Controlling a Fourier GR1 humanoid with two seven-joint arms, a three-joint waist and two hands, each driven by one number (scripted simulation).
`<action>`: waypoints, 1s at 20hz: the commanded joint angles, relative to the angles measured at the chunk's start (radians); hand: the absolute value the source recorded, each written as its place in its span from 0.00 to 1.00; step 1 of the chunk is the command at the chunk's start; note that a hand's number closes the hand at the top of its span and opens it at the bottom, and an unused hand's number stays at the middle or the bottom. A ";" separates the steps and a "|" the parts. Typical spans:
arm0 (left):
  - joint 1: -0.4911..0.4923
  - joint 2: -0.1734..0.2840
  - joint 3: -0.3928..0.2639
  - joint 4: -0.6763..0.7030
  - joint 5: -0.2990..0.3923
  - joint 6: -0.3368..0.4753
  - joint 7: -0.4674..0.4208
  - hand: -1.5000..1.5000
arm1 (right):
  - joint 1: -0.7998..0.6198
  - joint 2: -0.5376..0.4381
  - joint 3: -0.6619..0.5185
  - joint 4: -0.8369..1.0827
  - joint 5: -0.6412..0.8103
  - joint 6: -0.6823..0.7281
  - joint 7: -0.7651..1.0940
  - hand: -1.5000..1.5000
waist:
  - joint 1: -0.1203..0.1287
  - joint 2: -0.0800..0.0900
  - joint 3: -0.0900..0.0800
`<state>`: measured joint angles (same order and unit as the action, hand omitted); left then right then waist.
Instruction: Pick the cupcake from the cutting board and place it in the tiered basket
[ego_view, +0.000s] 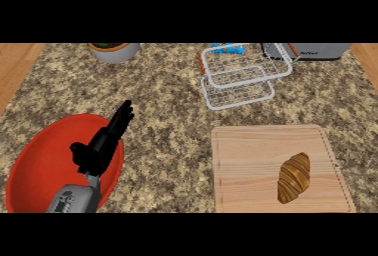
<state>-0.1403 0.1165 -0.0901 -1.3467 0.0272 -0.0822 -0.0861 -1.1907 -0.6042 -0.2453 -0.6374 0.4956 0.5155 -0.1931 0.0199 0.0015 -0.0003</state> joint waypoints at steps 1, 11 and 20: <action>0.020 0.010 -0.002 -0.050 0.012 -0.021 0.034 0.50 | -0.102 0.079 0.006 0.067 0.012 -0.050 0.089 1.00 | 0.012 0.004 0.000; -0.005 -0.012 -0.004 0.002 -0.018 -0.005 0.005 0.50 | -0.212 0.264 0.074 0.189 0.078 -0.150 0.140 1.00 | 0.019 0.010 0.000; -0.059 -0.038 -0.007 -0.011 -0.027 0.013 0.072 0.50 | -0.241 0.372 0.048 0.250 0.049 -0.188 0.148 1.00 | 0.009 0.007 0.000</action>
<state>-0.1498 0.1067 -0.0843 -1.3493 0.0144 -0.1005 -0.0834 -1.3993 -0.2833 -0.1798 -0.4187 0.5614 0.3447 -0.0681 0.0300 0.0086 0.0001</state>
